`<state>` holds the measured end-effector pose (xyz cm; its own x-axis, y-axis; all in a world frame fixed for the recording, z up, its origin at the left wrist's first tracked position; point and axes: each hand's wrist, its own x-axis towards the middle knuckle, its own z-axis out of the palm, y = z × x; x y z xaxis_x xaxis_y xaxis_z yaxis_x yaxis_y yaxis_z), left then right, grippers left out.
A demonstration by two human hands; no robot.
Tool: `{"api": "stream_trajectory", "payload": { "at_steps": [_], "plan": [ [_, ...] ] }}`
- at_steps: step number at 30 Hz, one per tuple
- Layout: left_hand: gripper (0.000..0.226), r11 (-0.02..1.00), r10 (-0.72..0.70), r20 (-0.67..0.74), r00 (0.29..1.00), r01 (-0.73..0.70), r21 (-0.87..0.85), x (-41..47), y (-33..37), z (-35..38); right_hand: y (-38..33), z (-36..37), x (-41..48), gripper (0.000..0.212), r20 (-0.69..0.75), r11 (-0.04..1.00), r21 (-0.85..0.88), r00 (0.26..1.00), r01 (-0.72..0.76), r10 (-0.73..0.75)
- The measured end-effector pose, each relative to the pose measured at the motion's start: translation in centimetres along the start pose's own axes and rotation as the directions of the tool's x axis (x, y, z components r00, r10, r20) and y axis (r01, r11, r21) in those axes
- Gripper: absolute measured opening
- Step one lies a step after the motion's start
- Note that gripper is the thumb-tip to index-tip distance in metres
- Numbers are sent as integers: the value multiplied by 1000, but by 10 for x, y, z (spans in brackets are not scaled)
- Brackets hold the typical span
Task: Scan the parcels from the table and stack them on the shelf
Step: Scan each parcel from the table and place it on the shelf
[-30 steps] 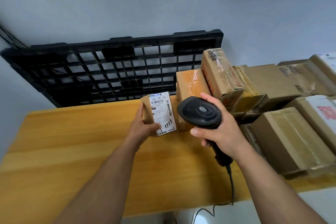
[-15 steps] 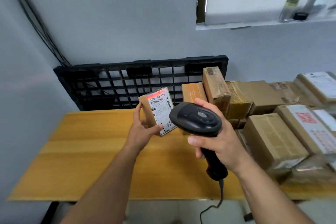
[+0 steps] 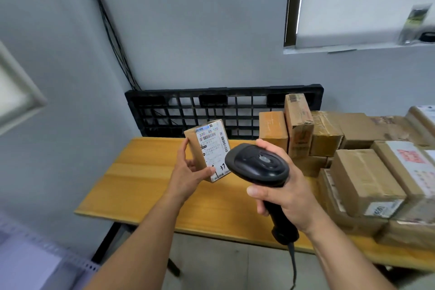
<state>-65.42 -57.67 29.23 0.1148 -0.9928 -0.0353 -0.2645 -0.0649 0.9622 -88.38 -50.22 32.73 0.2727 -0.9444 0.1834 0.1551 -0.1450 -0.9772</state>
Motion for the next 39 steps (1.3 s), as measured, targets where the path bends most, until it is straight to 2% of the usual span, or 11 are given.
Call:
{"api": "stream_trajectory", "payload": {
  "at_steps": [7,13,20,28,39],
  "plan": [
    [106,1000,3,-70,998,-3,12,-18,-3,-33,-2,22,3,97,16,1000,-5,1000,-17,17],
    [103,999,-16,-198,980,24,38,-48,-17,-99,2,77,14,98,88,1000,20,996,-2,0],
    [87,998,-49,-400,915,57,9,-122,-37,-212,4,189,10,93,252,1000,-2,967,26,-25],
    [71,995,-70,-535,842,17,-102,-227,-71,-335,1,335,-27,90,405,998,30,912,57,-65],
    [70,994,-99,-685,722,46,-96,-339,-110,-443,19,478,-67,92,555,999,25,831,35,-43]
  ]
}}
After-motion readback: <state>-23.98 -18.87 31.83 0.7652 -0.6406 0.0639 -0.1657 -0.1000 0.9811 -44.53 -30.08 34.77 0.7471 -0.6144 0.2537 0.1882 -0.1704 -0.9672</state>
